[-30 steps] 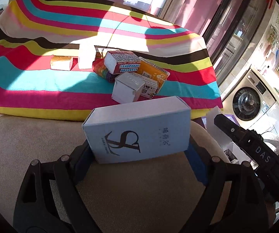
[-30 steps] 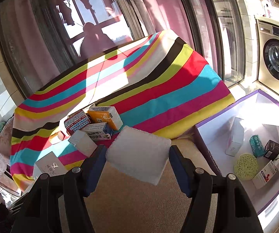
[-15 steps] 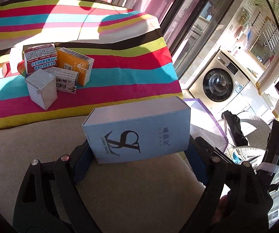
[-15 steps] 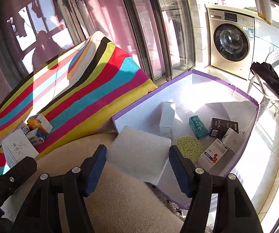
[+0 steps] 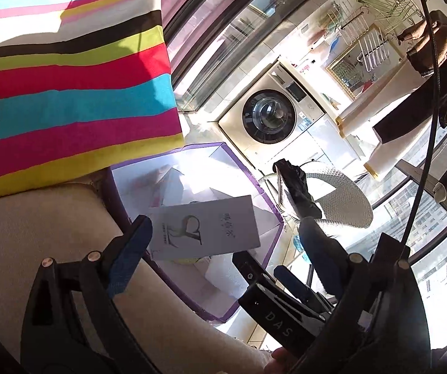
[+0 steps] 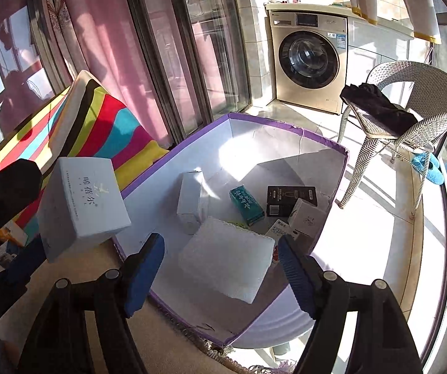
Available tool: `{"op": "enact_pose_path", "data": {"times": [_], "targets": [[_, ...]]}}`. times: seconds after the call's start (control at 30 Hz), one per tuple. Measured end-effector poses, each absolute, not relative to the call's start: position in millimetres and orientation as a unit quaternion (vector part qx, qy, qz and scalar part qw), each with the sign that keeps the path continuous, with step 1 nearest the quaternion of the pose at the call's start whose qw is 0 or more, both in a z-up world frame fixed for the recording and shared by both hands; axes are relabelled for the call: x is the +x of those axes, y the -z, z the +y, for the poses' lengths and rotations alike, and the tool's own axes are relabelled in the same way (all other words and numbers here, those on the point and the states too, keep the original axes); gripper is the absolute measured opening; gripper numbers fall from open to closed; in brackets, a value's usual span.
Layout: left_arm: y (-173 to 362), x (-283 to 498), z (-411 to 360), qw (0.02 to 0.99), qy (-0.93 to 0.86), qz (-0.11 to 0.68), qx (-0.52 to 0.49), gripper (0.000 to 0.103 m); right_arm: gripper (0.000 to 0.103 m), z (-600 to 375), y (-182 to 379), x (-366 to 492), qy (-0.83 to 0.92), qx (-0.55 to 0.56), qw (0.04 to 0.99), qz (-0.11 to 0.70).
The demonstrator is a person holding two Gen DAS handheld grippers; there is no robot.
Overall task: Organize objects
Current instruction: 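Carry the S-logo box and foam block to the bin and open both tools, then grasp the gold box with the left tool while the right reaches toward the white cube box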
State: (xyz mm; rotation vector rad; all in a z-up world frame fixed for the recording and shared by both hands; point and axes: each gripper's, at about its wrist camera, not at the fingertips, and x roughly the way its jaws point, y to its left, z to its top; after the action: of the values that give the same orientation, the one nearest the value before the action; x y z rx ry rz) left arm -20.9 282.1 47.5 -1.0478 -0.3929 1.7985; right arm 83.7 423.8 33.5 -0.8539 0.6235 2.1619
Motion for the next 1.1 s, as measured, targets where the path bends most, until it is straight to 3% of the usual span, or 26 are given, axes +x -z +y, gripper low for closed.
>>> {"op": "enact_pose_path", "data": {"times": [0.17,0.53,0.93,1.1], "targets": [[-46.7,-22.4,258.0,0.467,-0.749,-0.192,-0.429,0.097,0.084,423.3,-30.7,83.4,-0.840,-0.332,0.350,0.250],[-55.9,-6.3,208.2,0.452,-0.782,-0.144,-0.404,0.098,0.085,417.3,-29.7,78.9,-0.845,-0.338,0.337,0.242],[-50.4,-12.5,104.4,0.328,-0.852,-0.172,-0.371,0.098,0.085,407.9,-27.1,71.7,-0.855,-0.345,0.311,0.231],[-42.5,-25.7,72.4,0.274,-0.863,-0.201,-0.373,0.098,0.085,387.7,-39.7,58.7,-0.885,-0.338,0.253,0.196]]}}
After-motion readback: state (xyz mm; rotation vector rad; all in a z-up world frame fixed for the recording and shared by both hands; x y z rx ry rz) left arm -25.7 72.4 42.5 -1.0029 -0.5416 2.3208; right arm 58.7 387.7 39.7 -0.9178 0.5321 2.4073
